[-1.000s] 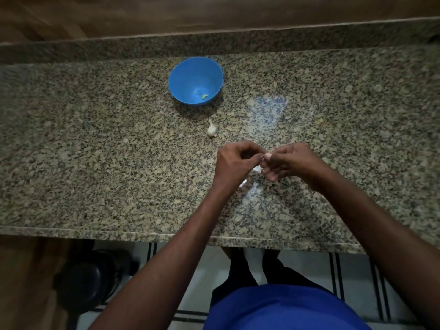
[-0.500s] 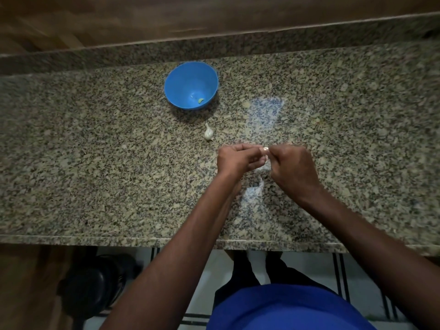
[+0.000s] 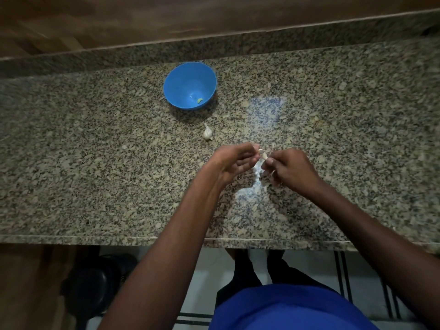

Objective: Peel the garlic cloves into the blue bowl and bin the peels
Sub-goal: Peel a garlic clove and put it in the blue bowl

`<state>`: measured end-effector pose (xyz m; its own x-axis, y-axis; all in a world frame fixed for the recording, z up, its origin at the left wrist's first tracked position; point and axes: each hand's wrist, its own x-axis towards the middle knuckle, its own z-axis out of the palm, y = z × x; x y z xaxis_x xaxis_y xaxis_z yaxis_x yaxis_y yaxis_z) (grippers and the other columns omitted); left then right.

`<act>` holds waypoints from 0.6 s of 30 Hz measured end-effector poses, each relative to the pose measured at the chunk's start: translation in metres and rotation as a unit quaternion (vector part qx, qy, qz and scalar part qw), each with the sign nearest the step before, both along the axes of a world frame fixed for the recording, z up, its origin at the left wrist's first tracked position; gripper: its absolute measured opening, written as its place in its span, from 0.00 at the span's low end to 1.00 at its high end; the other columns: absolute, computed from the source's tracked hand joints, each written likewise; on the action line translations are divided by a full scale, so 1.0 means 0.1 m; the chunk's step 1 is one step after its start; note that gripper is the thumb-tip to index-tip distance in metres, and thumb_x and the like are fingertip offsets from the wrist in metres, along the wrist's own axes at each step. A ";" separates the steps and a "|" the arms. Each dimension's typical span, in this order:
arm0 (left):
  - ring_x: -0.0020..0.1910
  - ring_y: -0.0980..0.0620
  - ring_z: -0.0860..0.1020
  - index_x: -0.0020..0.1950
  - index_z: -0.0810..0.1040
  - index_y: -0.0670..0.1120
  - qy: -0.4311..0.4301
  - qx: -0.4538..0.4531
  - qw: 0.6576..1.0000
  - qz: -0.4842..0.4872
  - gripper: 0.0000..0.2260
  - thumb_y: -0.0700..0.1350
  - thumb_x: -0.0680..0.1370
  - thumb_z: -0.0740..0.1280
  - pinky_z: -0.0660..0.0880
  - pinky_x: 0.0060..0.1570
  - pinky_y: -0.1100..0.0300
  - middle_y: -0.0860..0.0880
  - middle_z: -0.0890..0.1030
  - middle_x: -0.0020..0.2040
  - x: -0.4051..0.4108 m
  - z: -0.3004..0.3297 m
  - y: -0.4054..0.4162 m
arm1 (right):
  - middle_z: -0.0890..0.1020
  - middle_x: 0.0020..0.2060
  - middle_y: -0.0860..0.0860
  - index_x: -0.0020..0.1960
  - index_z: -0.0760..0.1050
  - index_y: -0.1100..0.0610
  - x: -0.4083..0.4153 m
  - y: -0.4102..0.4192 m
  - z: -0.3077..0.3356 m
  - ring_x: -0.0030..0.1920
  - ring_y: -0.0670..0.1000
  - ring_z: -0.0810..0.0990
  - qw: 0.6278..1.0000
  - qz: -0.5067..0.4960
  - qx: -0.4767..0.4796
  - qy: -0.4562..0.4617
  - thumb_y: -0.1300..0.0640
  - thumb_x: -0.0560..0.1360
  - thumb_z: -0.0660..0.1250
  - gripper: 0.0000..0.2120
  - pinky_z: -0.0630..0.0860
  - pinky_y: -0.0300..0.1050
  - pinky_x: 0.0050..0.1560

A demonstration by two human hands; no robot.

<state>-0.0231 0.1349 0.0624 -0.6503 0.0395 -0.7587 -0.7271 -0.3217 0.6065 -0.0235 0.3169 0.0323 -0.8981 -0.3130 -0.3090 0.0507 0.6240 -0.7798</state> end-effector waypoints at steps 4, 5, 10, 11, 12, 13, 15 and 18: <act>0.38 0.53 0.83 0.52 0.85 0.39 0.141 -0.169 0.975 -0.044 0.04 0.35 0.79 0.71 0.83 0.43 0.60 0.43 0.86 0.43 0.13 -0.18 -0.04 | 0.84 0.38 0.66 0.49 0.80 0.71 -0.04 0.09 0.06 0.30 0.57 0.82 0.981 -0.029 -0.144 -0.130 0.62 0.85 0.59 0.15 0.79 0.44 0.29; 0.37 0.54 0.82 0.51 0.85 0.40 0.161 -0.207 0.964 -0.053 0.03 0.36 0.78 0.73 0.82 0.40 0.61 0.44 0.86 0.43 0.16 -0.21 -0.02 | 0.84 0.39 0.67 0.49 0.79 0.71 -0.05 0.10 0.07 0.31 0.58 0.81 0.978 -0.030 -0.156 -0.135 0.62 0.86 0.59 0.16 0.79 0.44 0.30; 0.46 0.48 0.86 0.51 0.87 0.45 0.213 -0.204 0.954 -0.062 0.06 0.37 0.76 0.75 0.84 0.46 0.54 0.47 0.87 0.46 0.22 -0.23 0.04 | 0.84 0.41 0.65 0.52 0.80 0.69 -0.05 0.12 0.09 0.33 0.55 0.82 0.971 -0.032 -0.193 -0.140 0.61 0.86 0.59 0.14 0.80 0.45 0.33; 0.49 0.47 0.86 0.53 0.87 0.46 0.224 -0.184 0.955 -0.065 0.07 0.37 0.77 0.74 0.84 0.49 0.54 0.46 0.88 0.47 0.22 -0.20 0.05 | 0.84 0.41 0.64 0.53 0.80 0.68 -0.05 0.11 0.09 0.33 0.55 0.82 0.971 -0.031 -0.196 -0.134 0.61 0.85 0.60 0.13 0.80 0.45 0.33; 0.49 0.47 0.86 0.54 0.87 0.46 0.232 -0.172 0.955 -0.070 0.07 0.38 0.78 0.74 0.83 0.49 0.55 0.46 0.88 0.47 0.23 -0.19 0.06 | 0.85 0.40 0.63 0.52 0.81 0.67 -0.04 0.11 0.10 0.33 0.55 0.82 0.973 -0.028 -0.195 -0.123 0.61 0.85 0.61 0.12 0.80 0.45 0.33; 0.48 0.49 0.86 0.56 0.86 0.44 0.240 -0.164 0.954 -0.072 0.08 0.38 0.78 0.74 0.82 0.48 0.58 0.46 0.88 0.48 0.23 -0.17 0.07 | 0.85 0.40 0.62 0.51 0.81 0.66 -0.03 0.10 0.11 0.33 0.55 0.82 0.975 -0.022 -0.190 -0.110 0.61 0.84 0.62 0.12 0.80 0.44 0.32; 0.48 0.52 0.85 0.57 0.86 0.41 0.251 -0.150 0.954 -0.064 0.09 0.38 0.78 0.74 0.80 0.47 0.61 0.44 0.87 0.49 0.25 -0.15 0.10 | 0.85 0.37 0.59 0.48 0.83 0.63 -0.03 0.10 0.13 0.32 0.54 0.82 0.981 -0.010 -0.174 -0.087 0.59 0.83 0.65 0.11 0.79 0.42 0.31; 0.51 0.51 0.85 0.56 0.86 0.41 0.261 -0.142 0.953 -0.052 0.08 0.38 0.78 0.74 0.81 0.50 0.57 0.45 0.87 0.52 0.28 -0.15 0.09 | 0.86 0.34 0.54 0.46 0.85 0.61 -0.03 0.12 0.15 0.32 0.52 0.84 0.990 -0.010 -0.126 -0.061 0.55 0.81 0.69 0.11 0.81 0.43 0.33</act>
